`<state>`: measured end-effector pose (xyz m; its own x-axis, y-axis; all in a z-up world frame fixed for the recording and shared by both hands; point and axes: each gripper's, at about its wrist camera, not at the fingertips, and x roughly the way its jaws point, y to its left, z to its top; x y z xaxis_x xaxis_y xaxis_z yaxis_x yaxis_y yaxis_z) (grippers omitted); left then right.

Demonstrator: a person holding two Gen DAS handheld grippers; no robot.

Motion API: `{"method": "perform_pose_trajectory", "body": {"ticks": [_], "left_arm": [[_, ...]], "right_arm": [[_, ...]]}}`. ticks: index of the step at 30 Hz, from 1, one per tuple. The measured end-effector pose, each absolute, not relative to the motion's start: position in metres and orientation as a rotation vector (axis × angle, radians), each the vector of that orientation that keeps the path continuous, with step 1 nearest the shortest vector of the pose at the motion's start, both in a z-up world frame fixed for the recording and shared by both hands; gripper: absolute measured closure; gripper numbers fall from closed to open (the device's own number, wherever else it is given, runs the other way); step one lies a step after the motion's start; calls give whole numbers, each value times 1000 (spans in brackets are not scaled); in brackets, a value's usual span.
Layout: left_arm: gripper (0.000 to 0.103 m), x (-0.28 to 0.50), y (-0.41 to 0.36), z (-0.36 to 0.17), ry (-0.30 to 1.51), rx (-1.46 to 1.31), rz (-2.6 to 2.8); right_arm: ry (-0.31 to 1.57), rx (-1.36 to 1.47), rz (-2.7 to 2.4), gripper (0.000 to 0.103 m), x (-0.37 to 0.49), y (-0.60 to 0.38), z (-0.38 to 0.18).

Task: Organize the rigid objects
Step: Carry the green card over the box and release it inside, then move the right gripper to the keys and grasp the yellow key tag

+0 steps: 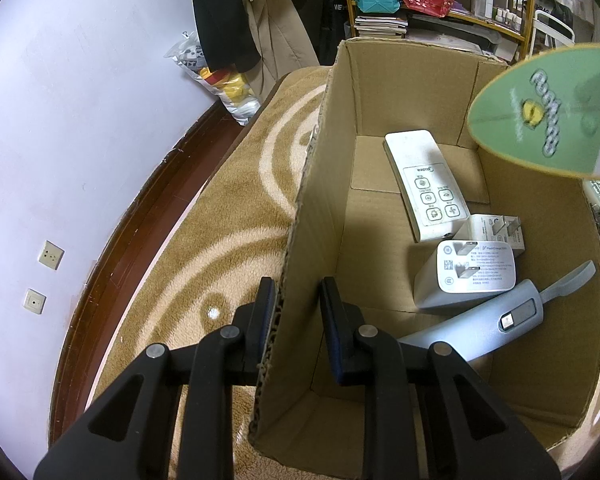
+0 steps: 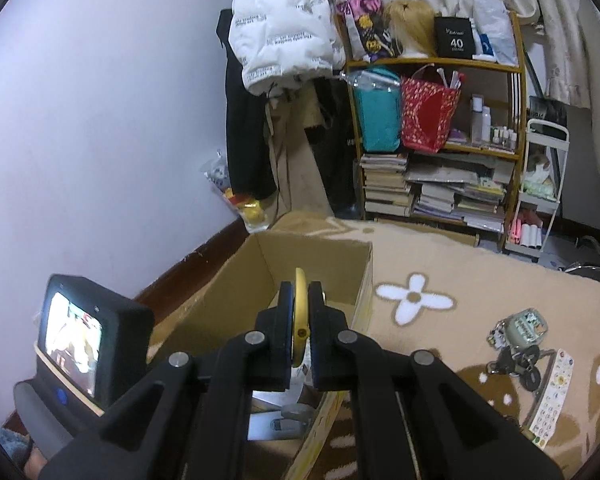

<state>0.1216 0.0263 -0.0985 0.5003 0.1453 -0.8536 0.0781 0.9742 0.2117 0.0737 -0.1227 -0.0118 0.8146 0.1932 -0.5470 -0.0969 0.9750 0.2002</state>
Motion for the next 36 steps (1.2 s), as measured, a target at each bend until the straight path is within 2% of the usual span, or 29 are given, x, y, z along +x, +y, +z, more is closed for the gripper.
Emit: {"method": "perform_pose_trajectory", "body": {"ticks": [16, 22, 25, 27, 29, 32, 33, 36], "left_arm": [[82, 119, 30, -100, 1048, 191, 45], [82, 118, 29, -100, 1044, 208, 44], [82, 119, 29, -100, 1045, 211, 42], [82, 118, 29, -100, 1047, 215, 41], [82, 118, 29, -100, 1046, 216, 42], [82, 119, 29, -100, 1049, 216, 42], [82, 118, 29, -101, 1047, 218, 44], [82, 119, 29, -100, 1049, 219, 43]], "right_arm": [[713, 77, 146, 93, 83, -114, -45], [721, 91, 124, 88, 82, -120, -46], [718, 106, 107, 70, 80, -126, -45], [707, 110, 86, 44, 76, -131, -43], [700, 107, 63, 34, 72, -136, -42], [704, 112, 14, 10, 68, -148, -40], [703, 118, -1, 5, 67, -152, -40], [718, 134, -53, 3, 63, -167, -42]]}}
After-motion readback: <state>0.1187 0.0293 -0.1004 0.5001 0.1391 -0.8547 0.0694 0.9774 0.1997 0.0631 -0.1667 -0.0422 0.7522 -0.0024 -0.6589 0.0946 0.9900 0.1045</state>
